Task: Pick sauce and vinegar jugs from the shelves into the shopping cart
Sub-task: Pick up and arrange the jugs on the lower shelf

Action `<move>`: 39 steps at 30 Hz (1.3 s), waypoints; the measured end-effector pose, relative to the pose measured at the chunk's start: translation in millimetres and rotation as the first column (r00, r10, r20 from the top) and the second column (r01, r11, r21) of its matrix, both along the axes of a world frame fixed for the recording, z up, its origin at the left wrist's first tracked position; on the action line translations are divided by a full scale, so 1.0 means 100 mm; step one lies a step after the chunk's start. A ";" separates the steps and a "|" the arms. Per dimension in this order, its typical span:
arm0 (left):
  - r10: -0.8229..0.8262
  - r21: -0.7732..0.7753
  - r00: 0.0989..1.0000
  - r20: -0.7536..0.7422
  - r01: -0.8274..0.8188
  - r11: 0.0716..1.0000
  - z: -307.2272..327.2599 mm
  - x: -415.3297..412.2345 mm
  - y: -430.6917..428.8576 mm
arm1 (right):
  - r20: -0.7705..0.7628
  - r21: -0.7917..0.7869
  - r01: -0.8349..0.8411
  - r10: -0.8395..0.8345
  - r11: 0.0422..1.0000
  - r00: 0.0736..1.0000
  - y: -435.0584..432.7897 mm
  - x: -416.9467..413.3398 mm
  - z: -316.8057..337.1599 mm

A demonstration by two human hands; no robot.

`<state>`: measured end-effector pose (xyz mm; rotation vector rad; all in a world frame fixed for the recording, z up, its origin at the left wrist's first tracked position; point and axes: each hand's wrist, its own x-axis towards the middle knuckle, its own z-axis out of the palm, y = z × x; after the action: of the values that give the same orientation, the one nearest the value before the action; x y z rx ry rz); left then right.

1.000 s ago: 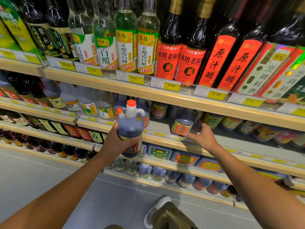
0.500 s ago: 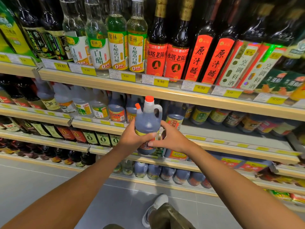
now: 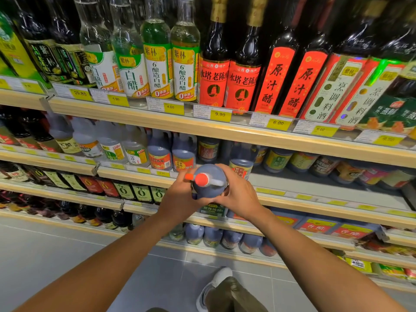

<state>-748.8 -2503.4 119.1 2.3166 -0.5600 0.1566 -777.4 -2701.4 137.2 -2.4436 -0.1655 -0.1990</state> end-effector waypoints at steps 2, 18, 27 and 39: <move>0.010 -0.021 0.999 -0.033 -0.010 1.000 -0.03 0.02 -0.03 | 0.017 -0.040 0.016 -0.016 0.999 1.000 -0.02 0.08 -0.07; 0.022 -0.084 0.886 -0.463 -0.068 0.994 -0.08 0.58 -0.13 | -0.069 0.049 0.189 -0.186 0.981 0.980 0.01 0.81 -0.49; -0.115 -0.291 0.692 -0.713 -0.143 0.946 0.10 0.73 -0.23 | -0.281 0.035 0.270 -0.250 0.962 0.927 -0.02 1.09 -0.57; -0.148 -0.341 0.581 -0.801 -0.238 0.910 0.14 0.90 -0.41 | -0.432 -0.109 0.335 -0.348 0.936 0.832 0.03 1.21 -0.24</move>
<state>-659.1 -2544.7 132.6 1.6995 0.0373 -0.7035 -656.2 -2698.4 113.0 -2.4584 0.4813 0.2168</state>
